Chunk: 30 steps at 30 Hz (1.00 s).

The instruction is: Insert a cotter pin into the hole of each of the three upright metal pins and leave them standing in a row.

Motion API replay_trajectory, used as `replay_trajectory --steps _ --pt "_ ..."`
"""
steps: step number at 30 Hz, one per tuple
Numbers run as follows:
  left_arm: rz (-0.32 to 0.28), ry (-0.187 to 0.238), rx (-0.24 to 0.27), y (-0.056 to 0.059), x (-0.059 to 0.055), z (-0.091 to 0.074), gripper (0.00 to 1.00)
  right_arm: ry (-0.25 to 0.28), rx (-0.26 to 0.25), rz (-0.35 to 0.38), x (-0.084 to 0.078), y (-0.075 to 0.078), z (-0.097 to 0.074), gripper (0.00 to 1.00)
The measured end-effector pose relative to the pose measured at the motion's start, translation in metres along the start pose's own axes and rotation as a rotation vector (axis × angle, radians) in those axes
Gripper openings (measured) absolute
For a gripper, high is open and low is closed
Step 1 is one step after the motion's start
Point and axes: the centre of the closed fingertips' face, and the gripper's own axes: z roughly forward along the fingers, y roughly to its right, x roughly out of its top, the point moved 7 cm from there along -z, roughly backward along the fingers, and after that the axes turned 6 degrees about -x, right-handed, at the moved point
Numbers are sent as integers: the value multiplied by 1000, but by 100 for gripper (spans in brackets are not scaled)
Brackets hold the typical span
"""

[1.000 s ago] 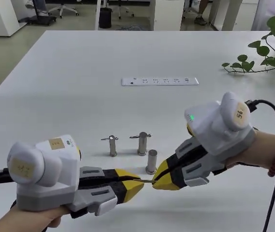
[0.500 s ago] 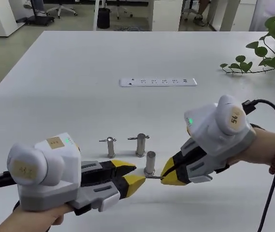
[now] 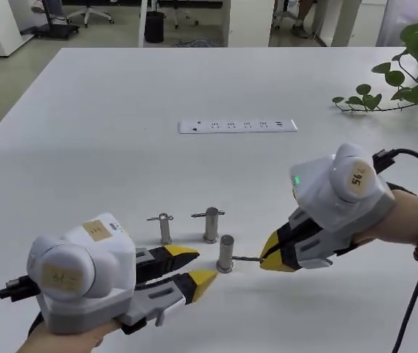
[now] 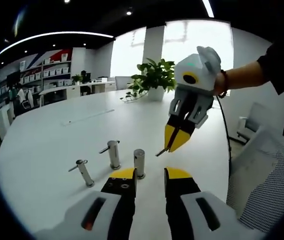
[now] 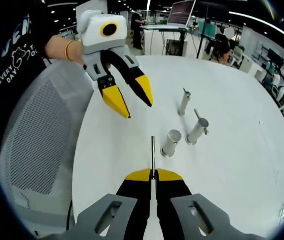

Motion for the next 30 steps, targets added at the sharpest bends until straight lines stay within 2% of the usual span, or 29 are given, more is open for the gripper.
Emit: replay_trajectory --steps 5,8,10,16,19,22,30 --pt "6 -18 21 -3 -3 8 24 -19 -21 7 -6 8 1 0" --pt "3 -30 37 -5 -4 13 23 -22 -17 19 -8 12 2 0" --pt "16 -55 47 -5 -5 16 22 -23 -16 19 -9 13 2 0" --pt "2 -76 66 -10 -11 25 22 -24 -18 25 -9 18 5 0" --pt "-15 -80 78 -12 -12 29 22 -26 -21 26 -9 20 6 0" --pt "-44 -62 85 -14 -11 34 22 -29 -18 24 -9 21 7 0" --pt "-49 -65 87 -20 -11 50 21 -31 -4 16 -10 23 11 0"
